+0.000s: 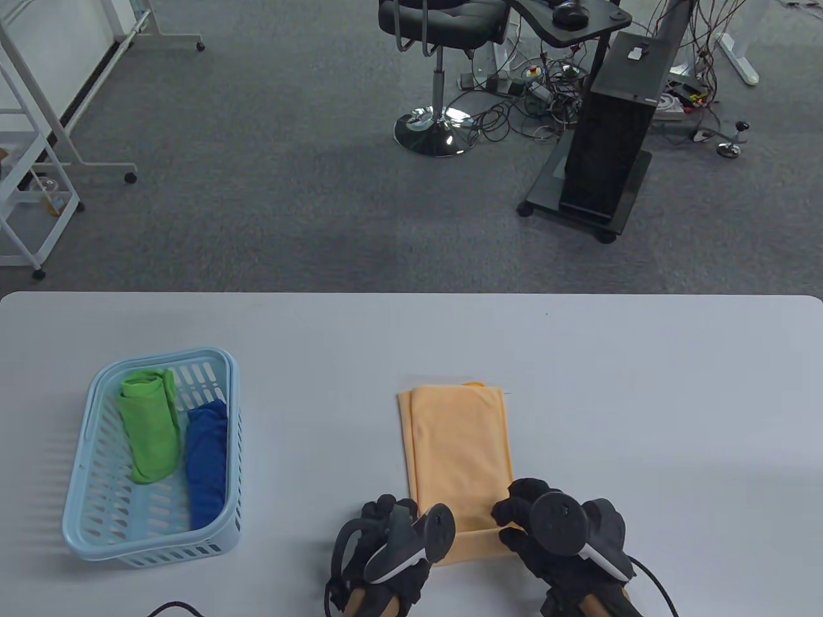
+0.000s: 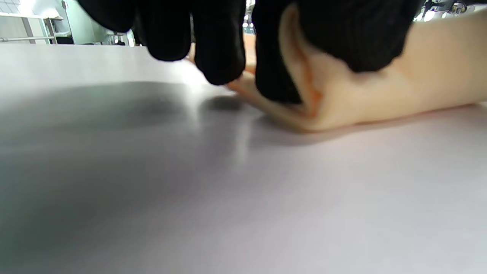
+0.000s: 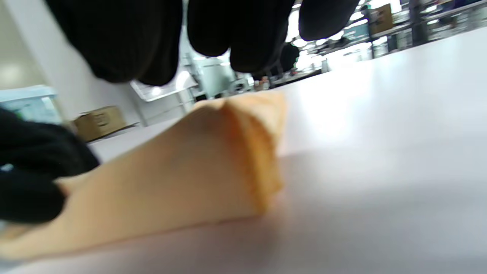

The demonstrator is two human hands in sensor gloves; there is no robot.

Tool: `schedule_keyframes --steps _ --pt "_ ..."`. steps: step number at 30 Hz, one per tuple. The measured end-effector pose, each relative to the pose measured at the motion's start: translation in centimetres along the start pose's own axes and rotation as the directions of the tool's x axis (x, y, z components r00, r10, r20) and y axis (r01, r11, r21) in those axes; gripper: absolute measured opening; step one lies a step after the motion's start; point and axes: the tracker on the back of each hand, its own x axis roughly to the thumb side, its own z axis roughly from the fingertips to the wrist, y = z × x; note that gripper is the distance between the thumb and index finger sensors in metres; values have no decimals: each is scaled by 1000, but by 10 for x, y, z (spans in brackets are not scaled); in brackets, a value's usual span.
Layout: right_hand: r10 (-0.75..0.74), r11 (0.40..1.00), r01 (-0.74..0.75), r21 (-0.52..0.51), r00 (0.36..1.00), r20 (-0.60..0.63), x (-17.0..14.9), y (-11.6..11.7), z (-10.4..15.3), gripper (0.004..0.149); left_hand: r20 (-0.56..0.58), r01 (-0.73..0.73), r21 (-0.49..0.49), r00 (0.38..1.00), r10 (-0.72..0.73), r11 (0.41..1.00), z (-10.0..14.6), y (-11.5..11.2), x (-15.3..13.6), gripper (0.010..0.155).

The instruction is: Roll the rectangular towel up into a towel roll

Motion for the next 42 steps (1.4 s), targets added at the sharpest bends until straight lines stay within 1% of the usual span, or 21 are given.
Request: schedule_keyframes --steps 2,4,5,7,9,10,13,14,16,17,18,20,22,23,25,29,33,36,37,40,42 --pt "111 981 -109 160 994 -3 0 18 -6 51 -20 -20 -2 1000 20 1000 0 0 -1 49" --pt "256 935 -245 255 966 -13 -3 29 -8 61 -52 -39 -4 998 38 999 1 2 -6 50" --pt "280 928 -266 261 960 -16 -4 30 -8 64 -67 -43 -1 997 43 999 1 3 -8 51" --pt "240 944 -226 240 970 -33 -6 32 -10 67 -100 -20 19 995 22 1000 1 5 -14 50" --pt "284 921 -261 288 958 -42 -5 36 -10 70 -138 18 39 990 -12 999 3 8 -20 47" --pt "315 910 -288 298 948 -43 -4 38 -11 71 -141 20 60 990 -12 998 6 12 -23 49" --pt "306 927 -280 248 949 -72 -1 39 -12 63 -140 7 170 990 17 985 17 27 -22 47" --pt "297 931 -269 246 951 -83 0 39 -13 60 -83 -10 210 996 28 978 22 31 -17 45" --pt "276 945 -254 208 957 -89 1 38 -15 55 56 -23 228 998 11 973 25 30 -3 43" --pt "268 947 -245 206 959 -93 1 38 -15 53 77 -8 216 997 -9 976 24 28 2 44" --pt "257 951 -233 204 962 -97 1 37 -15 52 78 42 170 995 -56 985 21 23 9 46" --pt "245 957 -224 184 964 -100 0 37 -15 51 88 115 57 989 -120 992 13 12 16 57" --pt "237 958 -215 191 966 -103 -1 37 -15 50 91 171 -7 981 -170 985 6 2 17 64" --pt "233 958 -210 194 967 -104 -1 36 -15 50 84 198 -18 977 -196 980 5 -1 17 66" --pt "235 957 -211 200 967 -104 -2 36 -15 51 76 184 18 980 -185 983 4 -1 13 66" --pt "226 958 -202 204 969 -103 -4 36 -15 51 73 83 66 993 -88 994 2 -2 6 51" --pt "173 958 -144 246 980 -99 -6 30 -13 50 63 -11 1 998 11 1000 2 1 -2 49" --pt "114 956 -83 280 989 -98 -6 22 -10 50 35 -22 -81 999 25 996 5 4 -6 49" --pt "107 958 -75 278 989 -100 -5 21 -10 49 31 -21 -88 999 24 996 6 4 -6 50" --pt "145 966 -120 230 985 -97 -4 21 -11 49 28 12 -90 1000 -10 996 3 1 -2 50" --pt "165 978 -157 139 985 -43 -3 24 -12 48 27 69 -61 997 -67 996 1 2 1 48"
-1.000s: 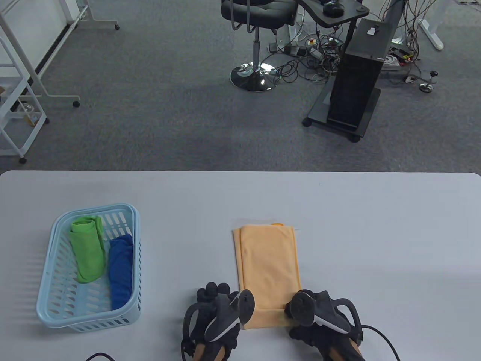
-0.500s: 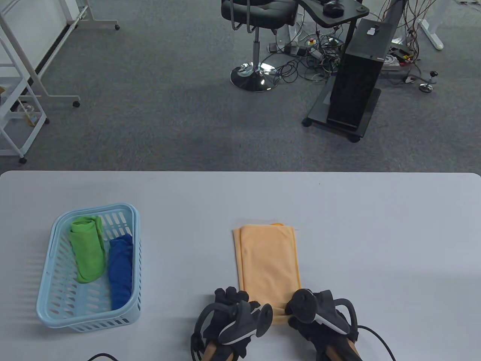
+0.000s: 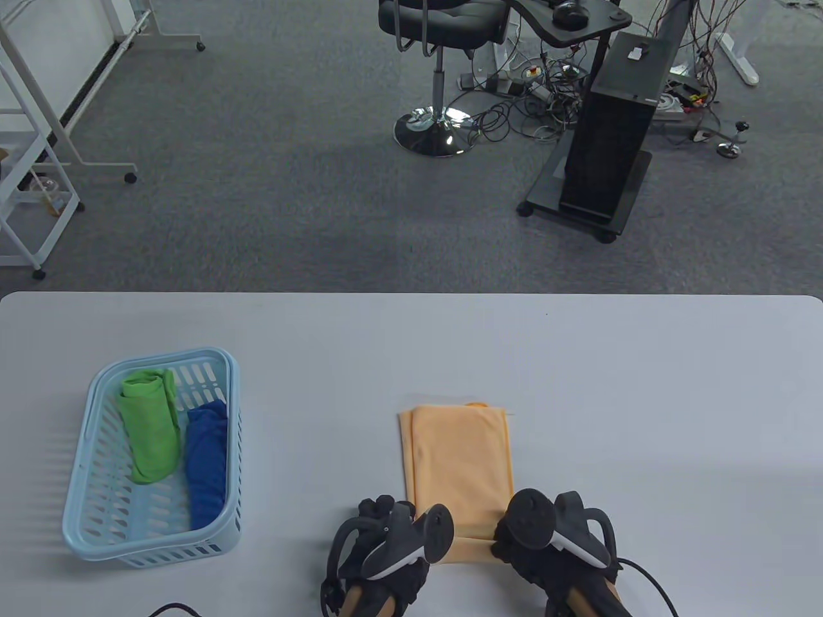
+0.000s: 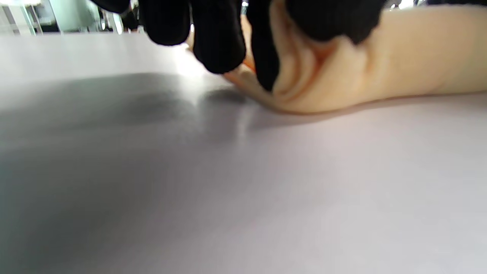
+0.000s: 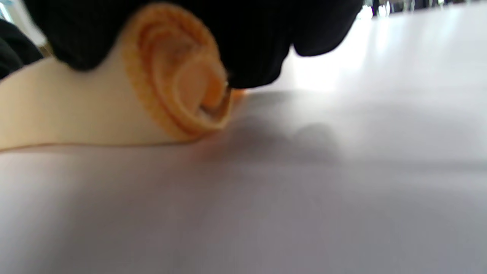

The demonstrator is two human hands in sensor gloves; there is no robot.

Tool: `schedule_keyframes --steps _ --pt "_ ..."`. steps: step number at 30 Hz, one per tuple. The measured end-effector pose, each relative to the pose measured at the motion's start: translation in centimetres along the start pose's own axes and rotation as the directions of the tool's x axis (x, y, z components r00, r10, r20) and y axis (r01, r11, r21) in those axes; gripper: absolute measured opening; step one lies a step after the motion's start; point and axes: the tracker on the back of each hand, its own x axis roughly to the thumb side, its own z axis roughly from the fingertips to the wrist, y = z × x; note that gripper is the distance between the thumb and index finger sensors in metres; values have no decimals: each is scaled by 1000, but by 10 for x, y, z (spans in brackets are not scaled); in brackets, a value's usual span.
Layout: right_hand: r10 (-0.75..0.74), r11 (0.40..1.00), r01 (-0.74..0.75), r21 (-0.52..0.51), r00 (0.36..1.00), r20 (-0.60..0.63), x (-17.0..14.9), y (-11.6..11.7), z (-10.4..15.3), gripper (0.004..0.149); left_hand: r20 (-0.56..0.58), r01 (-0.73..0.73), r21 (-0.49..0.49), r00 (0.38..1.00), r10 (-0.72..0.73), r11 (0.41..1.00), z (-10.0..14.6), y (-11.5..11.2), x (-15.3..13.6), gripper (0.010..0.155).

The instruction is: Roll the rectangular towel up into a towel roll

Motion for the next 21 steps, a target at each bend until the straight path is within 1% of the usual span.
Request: schedule_keyframes --steps 1,2,4,5,6,7,8,9,11,12,14,15,18,19,21 --pt "24 999 -24 -21 1000 6 1 0 0 50 -6 19 14 1000 -18 1000 0 2 1 47" --pt "33 998 -33 -48 999 -1 2 0 1 54 -14 31 32 999 -30 999 2 3 3 46" --pt "1 996 0 -86 1000 7 4 -1 1 59 -16 71 59 997 -70 996 2 4 6 54" --pt "-7 996 7 -84 1000 3 5 0 0 56 -10 73 74 997 -72 995 2 4 7 53" --pt "-2 998 3 -58 1000 3 7 2 -1 52 15 74 105 997 -76 992 3 4 9 48" --pt "32 997 -32 -72 999 -4 8 4 -1 48 52 75 134 995 -82 988 3 3 12 41" --pt "52 995 -52 -82 999 -1 8 4 -2 47 76 80 150 993 -92 986 3 2 13 38" --pt "78 994 -78 -78 997 2 9 5 -2 45 75 106 167 990 -120 980 3 4 15 37" --pt "74 994 -74 -77 997 -7 9 4 -2 44 45 133 95 989 -138 987 4 6 16 39" --pt "81 994 -81 -72 997 -7 11 5 -1 44 38 139 84 989 -142 987 5 7 16 40" --pt "102 995 -102 1 995 -7 12 4 -2 46 39 139 72 989 -142 988 8 7 13 43" --pt "105 994 -105 9 994 -8 11 4 -2 47 40 134 65 990 -137 989 9 6 12 44" --pt "69 997 -69 27 998 -9 9 5 0 57 20 65 37 998 -65 997 10 6 6 53" --pt "72 996 -71 54 997 -8 9 7 0 62 28 47 20 998 -48 999 9 5 6 57" --pt "103 993 -102 63 995 -5 10 7 0 68 40 63 19 997 -64 998 5 3 8 63"
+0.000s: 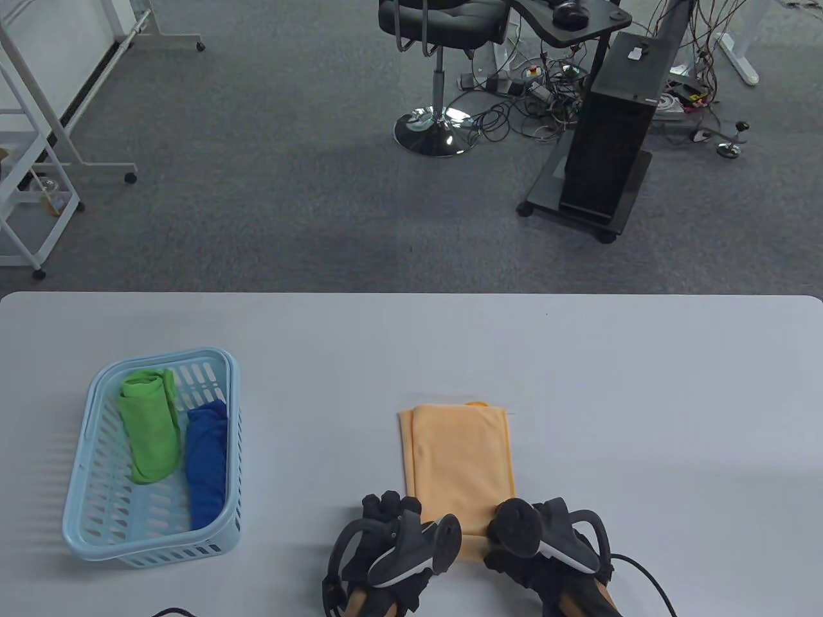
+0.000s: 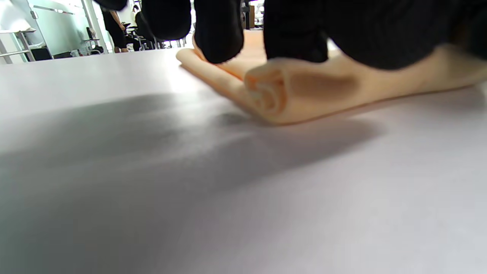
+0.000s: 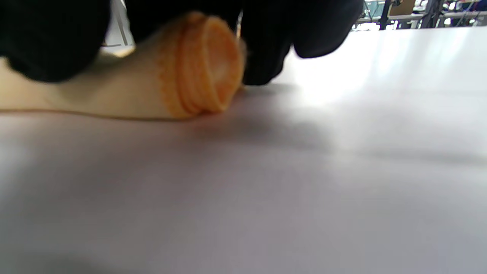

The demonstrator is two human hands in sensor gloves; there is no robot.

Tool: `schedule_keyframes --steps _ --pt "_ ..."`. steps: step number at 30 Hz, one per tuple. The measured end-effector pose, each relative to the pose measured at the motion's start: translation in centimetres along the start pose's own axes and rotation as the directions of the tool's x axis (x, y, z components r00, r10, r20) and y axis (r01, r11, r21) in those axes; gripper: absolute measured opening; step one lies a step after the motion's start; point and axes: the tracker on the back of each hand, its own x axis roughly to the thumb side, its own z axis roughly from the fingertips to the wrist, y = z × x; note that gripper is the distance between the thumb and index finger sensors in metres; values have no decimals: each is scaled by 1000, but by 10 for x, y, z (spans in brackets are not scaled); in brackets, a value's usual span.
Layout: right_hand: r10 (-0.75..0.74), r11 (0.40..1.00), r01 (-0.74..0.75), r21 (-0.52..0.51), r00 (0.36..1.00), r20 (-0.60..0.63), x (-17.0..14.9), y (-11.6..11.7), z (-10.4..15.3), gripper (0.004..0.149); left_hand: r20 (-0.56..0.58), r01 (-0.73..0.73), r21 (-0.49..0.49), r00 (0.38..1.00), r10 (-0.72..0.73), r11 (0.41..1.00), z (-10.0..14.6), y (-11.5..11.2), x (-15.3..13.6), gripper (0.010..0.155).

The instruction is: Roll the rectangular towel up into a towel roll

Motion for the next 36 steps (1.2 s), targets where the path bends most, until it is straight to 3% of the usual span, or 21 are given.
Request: schedule_keyframes --steps 2,6,9,19,25,28,30,34,36 --pt "40 998 -40 41 999 -7 3 3 0 74 7 38 -26 999 -38 999 -3 -4 2 66" --pt "88 996 -88 12 996 -23 10 5 -2 68 -4 23 -34 1000 -23 999 -6 -10 2 64" --pt "39 997 -41 -64 999 -31 8 5 -3 57 15 -5 3 1000 5 1000 -6 -10 1 58" --pt "-60 998 60 -1 998 -21 -2 1 -3 50 -25 -185 -34 983 184 982 -7 -5 -15 53" --pt "-69 997 68 -44 997 -33 -1 -3 -1 57 -53 -110 -15 993 109 994 -7 -4 -11 55" --pt "-198 977 196 -85 980 -14 -2 -2 -3 48 -27 -97 80 995 100 992 -7 -1 -5 46" --pt "-131 987 127 -101 991 -24 0 -1 -3 46 -18 -31 67 999 32 997 -8 -1 -1 42" --pt "-65 995 62 -83 997 -34 3 -3 -2 46 -5 -8 30 1000 8 1000 -5 0 1 47" --pt "-76 996 74 -47 997 -28 1 -4 -1 56 29 -79 26 996 79 996 -4 0 -3 62"
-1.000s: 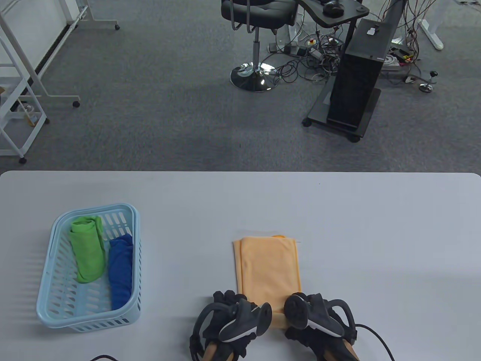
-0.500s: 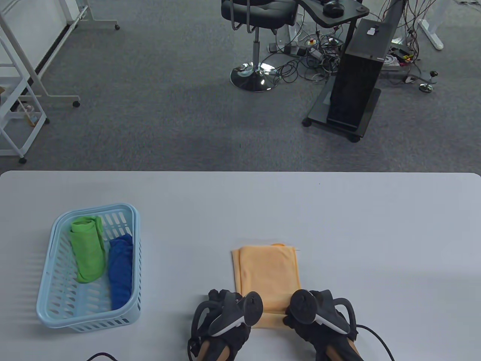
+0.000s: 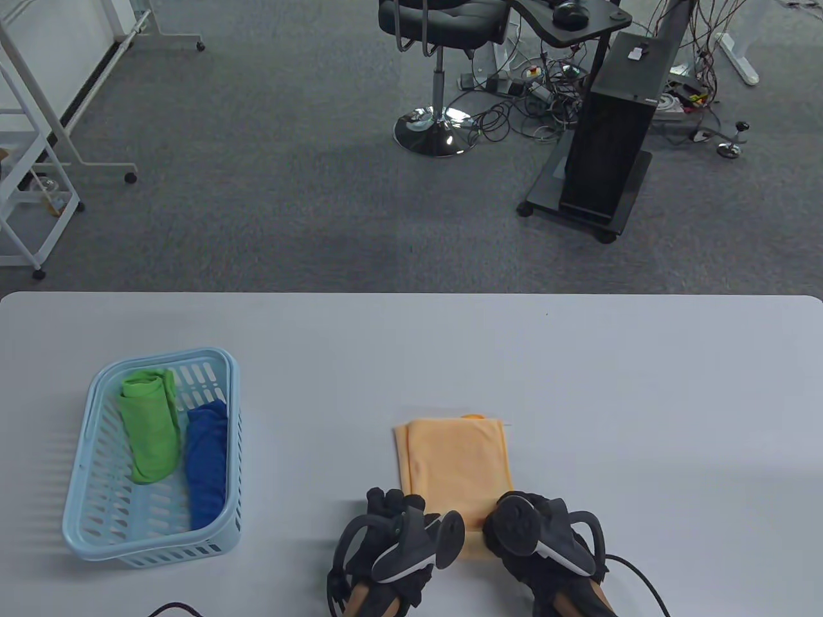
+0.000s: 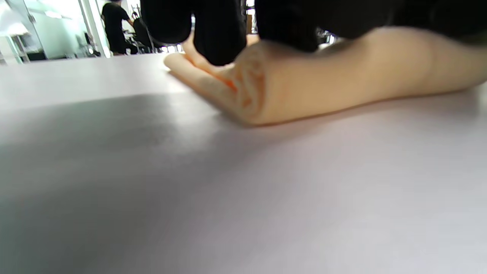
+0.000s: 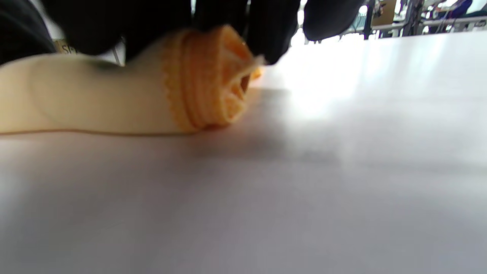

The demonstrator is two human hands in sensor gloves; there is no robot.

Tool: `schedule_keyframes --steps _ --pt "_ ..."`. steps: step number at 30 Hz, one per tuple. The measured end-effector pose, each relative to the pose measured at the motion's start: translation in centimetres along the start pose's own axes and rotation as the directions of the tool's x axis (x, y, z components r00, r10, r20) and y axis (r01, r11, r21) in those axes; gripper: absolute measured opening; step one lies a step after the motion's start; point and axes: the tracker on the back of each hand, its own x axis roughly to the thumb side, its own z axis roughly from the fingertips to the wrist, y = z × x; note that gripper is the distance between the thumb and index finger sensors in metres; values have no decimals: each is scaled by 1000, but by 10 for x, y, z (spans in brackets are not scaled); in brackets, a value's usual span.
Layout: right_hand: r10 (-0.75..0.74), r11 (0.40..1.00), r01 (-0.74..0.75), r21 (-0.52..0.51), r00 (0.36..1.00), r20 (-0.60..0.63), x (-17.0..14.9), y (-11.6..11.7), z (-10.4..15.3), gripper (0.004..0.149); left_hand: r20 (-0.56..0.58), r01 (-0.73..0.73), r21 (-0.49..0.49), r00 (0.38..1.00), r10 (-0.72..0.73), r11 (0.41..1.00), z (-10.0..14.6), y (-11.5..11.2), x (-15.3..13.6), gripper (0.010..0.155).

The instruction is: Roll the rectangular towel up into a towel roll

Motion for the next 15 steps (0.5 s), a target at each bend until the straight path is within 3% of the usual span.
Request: schedule_keyframes --steps 2,5,10,15 --pt "18 998 -17 55 1000 -12 0 2 1 66 -9 -19 -35 1000 18 999 -1 -1 -1 69" --pt "102 987 -99 124 995 -19 -1 7 -2 74 -12 77 -83 997 -78 994 -4 -4 1 72" --pt "27 998 -25 56 999 -39 -3 6 -3 61 -31 6 -52 999 -8 999 -6 -7 -2 61" --pt "-14 997 16 74 1000 -22 -7 -1 -2 55 -34 -74 -75 997 71 994 -4 -6 -9 57"
